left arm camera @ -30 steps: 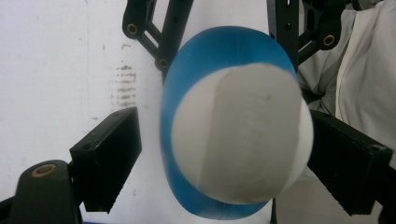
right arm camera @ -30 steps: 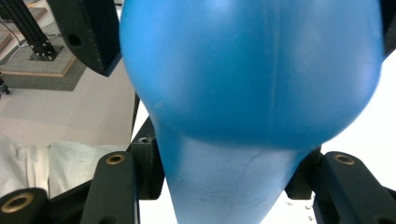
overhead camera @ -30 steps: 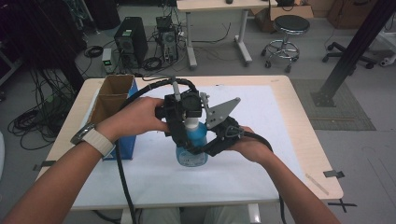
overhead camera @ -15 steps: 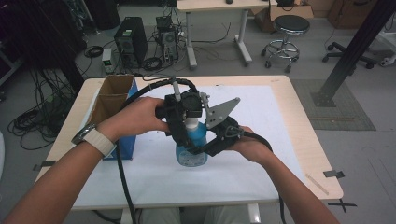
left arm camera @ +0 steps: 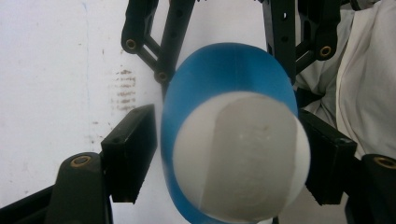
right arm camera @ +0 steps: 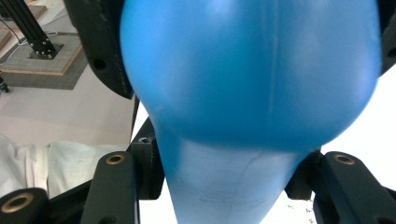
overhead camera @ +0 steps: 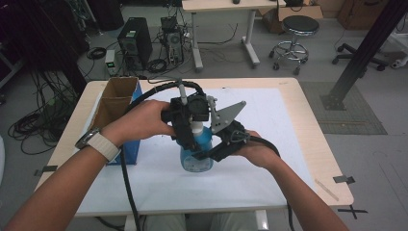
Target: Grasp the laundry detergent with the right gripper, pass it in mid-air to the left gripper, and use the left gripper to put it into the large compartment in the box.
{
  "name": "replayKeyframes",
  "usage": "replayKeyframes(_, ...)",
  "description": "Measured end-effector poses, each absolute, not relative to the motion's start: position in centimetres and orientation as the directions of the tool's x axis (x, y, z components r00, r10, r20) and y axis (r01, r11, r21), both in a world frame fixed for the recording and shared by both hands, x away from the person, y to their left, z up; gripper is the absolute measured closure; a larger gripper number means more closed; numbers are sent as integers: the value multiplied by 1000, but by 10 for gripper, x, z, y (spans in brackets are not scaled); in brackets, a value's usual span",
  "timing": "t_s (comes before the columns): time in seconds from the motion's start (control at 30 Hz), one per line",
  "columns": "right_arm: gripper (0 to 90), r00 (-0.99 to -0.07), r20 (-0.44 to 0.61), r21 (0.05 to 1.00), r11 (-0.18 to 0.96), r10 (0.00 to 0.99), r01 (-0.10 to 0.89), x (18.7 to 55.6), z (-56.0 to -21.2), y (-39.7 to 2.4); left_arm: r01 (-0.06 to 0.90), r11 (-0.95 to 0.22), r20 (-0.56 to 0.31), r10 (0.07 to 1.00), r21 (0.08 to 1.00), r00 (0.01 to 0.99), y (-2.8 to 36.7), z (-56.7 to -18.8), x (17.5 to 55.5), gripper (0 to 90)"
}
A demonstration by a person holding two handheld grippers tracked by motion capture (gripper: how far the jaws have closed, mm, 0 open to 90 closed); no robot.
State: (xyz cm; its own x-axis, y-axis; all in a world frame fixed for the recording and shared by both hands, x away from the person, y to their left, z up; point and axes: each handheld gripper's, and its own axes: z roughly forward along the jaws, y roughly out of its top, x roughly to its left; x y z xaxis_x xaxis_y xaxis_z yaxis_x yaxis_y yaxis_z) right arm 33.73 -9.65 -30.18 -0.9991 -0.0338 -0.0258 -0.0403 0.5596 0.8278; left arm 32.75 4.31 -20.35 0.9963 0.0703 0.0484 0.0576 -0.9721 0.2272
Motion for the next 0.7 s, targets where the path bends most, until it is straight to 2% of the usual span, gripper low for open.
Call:
replayKeyframes(0.23, 450, -999, -26, 827, 561, -36, -42, 337, -302, -96, 48, -974, 46, 60, 223, 997, 42, -204, 326, 373)
replayKeyframes(0.7, 451, -998, -35, 827, 560, -45, -54, 335, -302, -97, 31, -976, 55, 44, 217, 998, 40, -203, 323, 383)
